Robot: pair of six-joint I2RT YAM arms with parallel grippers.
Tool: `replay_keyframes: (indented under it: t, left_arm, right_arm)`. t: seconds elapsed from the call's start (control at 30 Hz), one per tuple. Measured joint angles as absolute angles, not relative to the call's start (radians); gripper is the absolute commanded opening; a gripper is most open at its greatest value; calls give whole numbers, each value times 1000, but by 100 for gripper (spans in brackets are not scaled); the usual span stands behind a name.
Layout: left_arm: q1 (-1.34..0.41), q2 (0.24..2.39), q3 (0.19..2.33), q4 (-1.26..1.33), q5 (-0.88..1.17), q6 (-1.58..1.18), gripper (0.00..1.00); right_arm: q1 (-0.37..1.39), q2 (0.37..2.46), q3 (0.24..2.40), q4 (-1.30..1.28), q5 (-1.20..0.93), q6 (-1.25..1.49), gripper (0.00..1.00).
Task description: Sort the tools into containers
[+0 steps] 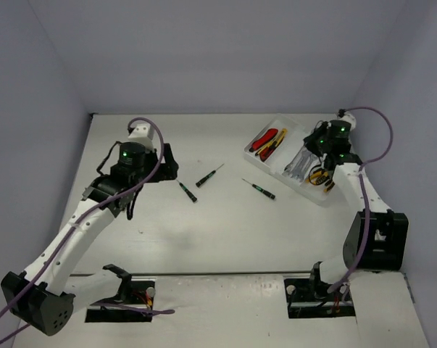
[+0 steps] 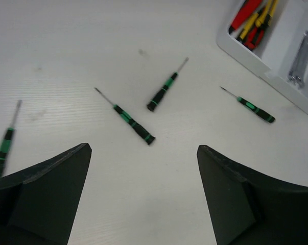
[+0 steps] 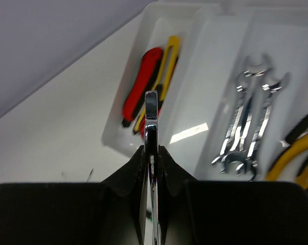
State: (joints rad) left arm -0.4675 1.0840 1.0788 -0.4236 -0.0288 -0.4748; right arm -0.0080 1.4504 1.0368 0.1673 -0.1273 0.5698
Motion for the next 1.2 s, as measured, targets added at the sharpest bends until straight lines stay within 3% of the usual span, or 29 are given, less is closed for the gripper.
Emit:
replay_keyframes:
  t: [0.13, 0.3, 0.57, 0.8, 0.97, 1.2]
  left_arm:
    - [-354, 1038, 1088, -469, -60, -411, 91]
    - [-331, 973, 1054, -494, -132, -318, 94]
    - [-324, 863, 987, -505, -159, -263, 94]
    - [-324, 859, 985, -505, -150, -260, 94]
    - [-324, 858, 985, -505, -134, -255, 94]
    - [-324, 859, 985, -506, -125, -243, 94]
  right_arm:
    - [-154, 1588, 1123, 163, -158, 564, 0]
    - [-195, 1796, 1215, 146, -221, 553, 0]
    - [-196, 1977, 1295, 123, -269, 543, 42]
    - [-193, 1935, 1301, 110, -274, 496, 47]
    - [-154, 1753, 1247, 50, -269, 393, 47]
    - [171, 1513, 1136, -13, -244, 203, 53]
